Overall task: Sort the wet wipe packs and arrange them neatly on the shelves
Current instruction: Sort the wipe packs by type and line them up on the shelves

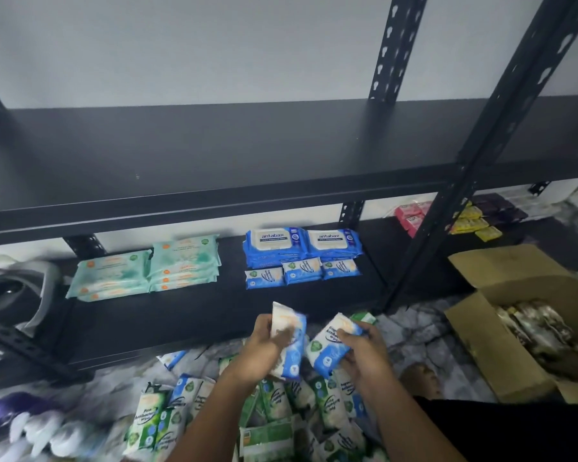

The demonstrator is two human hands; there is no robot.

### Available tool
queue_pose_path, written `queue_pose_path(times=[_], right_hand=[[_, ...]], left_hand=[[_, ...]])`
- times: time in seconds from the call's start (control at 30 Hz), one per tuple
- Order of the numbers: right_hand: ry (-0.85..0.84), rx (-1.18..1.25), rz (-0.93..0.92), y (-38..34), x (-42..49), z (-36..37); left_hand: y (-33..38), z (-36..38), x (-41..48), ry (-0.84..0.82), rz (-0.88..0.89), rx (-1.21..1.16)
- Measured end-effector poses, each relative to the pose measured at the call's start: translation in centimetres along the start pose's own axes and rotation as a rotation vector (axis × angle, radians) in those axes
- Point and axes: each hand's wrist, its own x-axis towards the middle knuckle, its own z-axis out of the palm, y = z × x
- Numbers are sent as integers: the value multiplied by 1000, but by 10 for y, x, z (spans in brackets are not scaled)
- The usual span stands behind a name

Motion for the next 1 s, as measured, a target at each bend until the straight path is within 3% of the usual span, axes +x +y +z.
queue_pose_path(times=[0.07, 0.13, 0.27, 0.37, 0.43, 0.63, 1.0], right_hand=[[85, 18, -50, -5, 4, 1], [147, 28, -85, -10, 12, 4], [203, 38, -106, -19, 36, 15], [180, 110, -102, -28, 59, 29], [170, 118, -105, -32, 79, 41], [178, 116, -83, -38, 147, 73], [320, 144, -135, -47, 259, 75]], left_hand=[[-3, -4, 6, -91, -23, 11], [-7, -6, 14, -73, -41, 21], [-9, -10, 41, 214, 28, -109], [-1, -20, 69, 301, 76, -110], [4, -32, 96, 312, 66, -69], [12, -68, 177, 560, 33, 187], [-21, -84, 280, 599, -54, 334]])
